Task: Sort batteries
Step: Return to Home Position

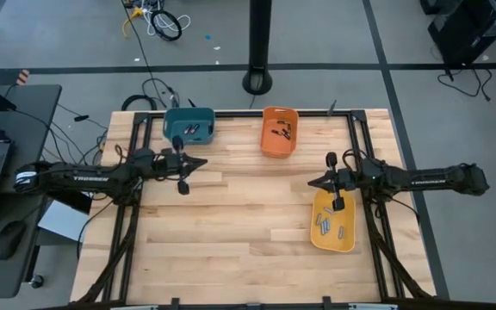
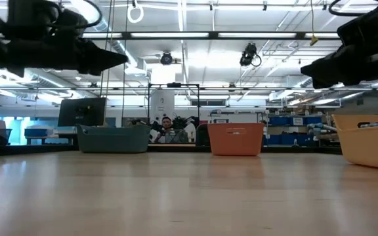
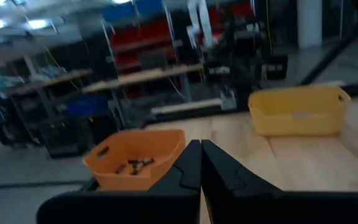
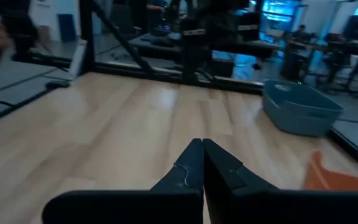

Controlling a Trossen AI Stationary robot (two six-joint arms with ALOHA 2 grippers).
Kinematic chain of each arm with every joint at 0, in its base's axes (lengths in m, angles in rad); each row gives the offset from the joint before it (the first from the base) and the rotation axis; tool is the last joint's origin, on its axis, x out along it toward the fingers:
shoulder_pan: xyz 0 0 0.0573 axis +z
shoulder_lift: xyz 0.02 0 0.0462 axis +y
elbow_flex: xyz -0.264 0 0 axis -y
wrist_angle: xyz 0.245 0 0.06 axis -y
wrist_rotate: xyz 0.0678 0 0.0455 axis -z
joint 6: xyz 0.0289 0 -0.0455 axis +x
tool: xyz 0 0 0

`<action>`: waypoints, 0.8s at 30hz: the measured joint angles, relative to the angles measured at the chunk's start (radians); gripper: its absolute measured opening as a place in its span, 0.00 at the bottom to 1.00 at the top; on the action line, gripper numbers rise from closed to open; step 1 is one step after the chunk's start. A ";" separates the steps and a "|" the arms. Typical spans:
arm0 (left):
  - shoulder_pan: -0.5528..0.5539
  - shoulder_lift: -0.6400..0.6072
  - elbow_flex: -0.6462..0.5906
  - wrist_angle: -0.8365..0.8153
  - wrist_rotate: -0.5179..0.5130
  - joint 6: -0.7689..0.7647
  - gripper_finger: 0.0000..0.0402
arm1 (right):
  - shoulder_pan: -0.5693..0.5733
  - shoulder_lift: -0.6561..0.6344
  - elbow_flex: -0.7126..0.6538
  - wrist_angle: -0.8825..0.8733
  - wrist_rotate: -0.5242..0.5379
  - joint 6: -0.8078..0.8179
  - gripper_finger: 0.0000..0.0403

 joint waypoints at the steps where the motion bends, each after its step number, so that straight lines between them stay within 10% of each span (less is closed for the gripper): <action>1: 0.000 -0.003 -0.027 0.053 -0.004 -0.002 0.03 | -0.013 -0.019 0.000 -0.020 0.003 -0.002 0.02; 8: 0.000 -0.112 -0.125 0.119 -0.037 -0.008 0.03 | -0.112 -0.161 0.000 -0.116 0.004 0.011 0.02; 24: 0.000 -0.759 -0.126 -0.605 -0.112 -0.029 0.03 | -0.127 -0.335 0.000 -0.259 0.048 0.000 0.02</action>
